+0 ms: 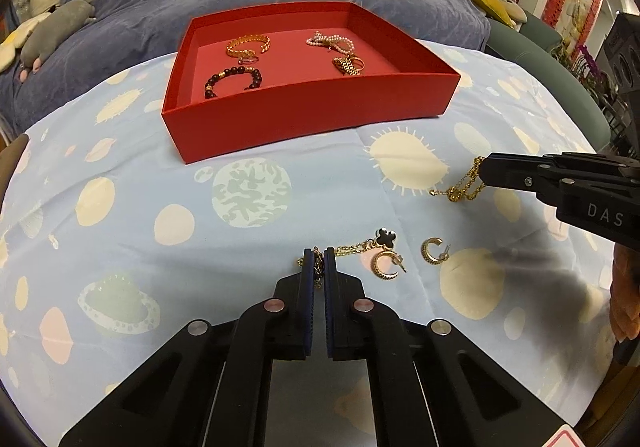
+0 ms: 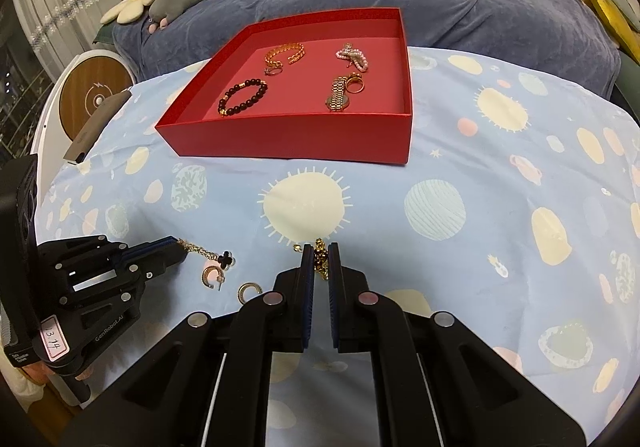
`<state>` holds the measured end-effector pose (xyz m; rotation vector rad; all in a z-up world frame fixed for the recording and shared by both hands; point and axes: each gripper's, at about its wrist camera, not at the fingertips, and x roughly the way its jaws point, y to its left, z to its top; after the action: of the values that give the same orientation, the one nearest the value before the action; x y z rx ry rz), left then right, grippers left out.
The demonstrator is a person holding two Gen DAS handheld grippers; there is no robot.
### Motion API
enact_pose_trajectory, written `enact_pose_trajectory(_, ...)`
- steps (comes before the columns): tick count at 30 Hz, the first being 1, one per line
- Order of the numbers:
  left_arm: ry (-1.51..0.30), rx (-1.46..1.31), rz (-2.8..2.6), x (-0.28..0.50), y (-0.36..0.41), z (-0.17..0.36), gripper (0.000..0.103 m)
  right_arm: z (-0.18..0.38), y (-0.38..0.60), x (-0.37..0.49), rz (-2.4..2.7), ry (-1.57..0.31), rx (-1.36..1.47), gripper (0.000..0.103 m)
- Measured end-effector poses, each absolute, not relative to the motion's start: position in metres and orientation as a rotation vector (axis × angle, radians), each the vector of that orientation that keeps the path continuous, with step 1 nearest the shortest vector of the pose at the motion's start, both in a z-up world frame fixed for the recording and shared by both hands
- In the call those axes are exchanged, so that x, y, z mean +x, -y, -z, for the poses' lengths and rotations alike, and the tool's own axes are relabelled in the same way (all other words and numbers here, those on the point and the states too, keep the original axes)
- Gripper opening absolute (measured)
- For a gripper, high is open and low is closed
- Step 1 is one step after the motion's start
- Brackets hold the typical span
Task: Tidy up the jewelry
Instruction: 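Carry both gold chains into the red box and open both tools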
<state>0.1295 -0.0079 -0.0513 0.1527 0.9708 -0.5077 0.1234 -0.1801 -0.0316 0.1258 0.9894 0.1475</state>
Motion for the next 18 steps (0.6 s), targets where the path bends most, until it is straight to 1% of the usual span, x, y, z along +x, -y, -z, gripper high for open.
enact_pose_trajectory(12, -0.826, -0.014, 0.530, 0.134, -0.010, -0.023, 0.002, -0.015, 0.182, 0.131, -0.160, -0.878, 0.177, 0.006)
enact_pose_trajectory(18, -0.761, -0.066, 0.517, 0.141, -0.015, -0.051, 0.002, -0.032, 0.183, 0.137, -0.164, -0.833, 0.197, 0.005)
